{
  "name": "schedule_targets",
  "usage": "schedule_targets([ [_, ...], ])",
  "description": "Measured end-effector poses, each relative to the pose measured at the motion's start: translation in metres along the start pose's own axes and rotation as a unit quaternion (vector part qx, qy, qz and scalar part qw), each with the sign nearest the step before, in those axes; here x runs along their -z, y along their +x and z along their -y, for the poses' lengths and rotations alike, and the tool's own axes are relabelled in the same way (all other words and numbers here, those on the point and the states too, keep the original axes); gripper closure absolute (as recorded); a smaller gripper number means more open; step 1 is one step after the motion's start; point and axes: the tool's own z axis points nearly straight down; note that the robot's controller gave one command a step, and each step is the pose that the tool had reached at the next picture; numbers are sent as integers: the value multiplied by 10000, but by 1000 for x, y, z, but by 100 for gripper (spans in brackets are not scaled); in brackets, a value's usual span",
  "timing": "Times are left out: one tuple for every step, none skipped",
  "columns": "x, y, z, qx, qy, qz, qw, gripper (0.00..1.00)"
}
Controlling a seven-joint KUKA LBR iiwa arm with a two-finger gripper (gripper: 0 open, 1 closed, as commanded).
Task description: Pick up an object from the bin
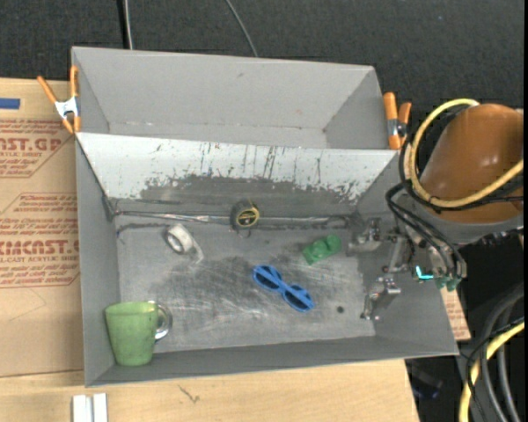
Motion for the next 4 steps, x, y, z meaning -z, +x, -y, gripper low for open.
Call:
schedule_targets([
  [-148,-7,-44,-1102,-1,80,9939,0],
  [-119,-3,-61,-1454,-8,39,9894,0],
  [-120,-8,-67,-2344,-8,31,9721,0],
  [-147,-10,-67,-2900,-16,58,9570,0],
])
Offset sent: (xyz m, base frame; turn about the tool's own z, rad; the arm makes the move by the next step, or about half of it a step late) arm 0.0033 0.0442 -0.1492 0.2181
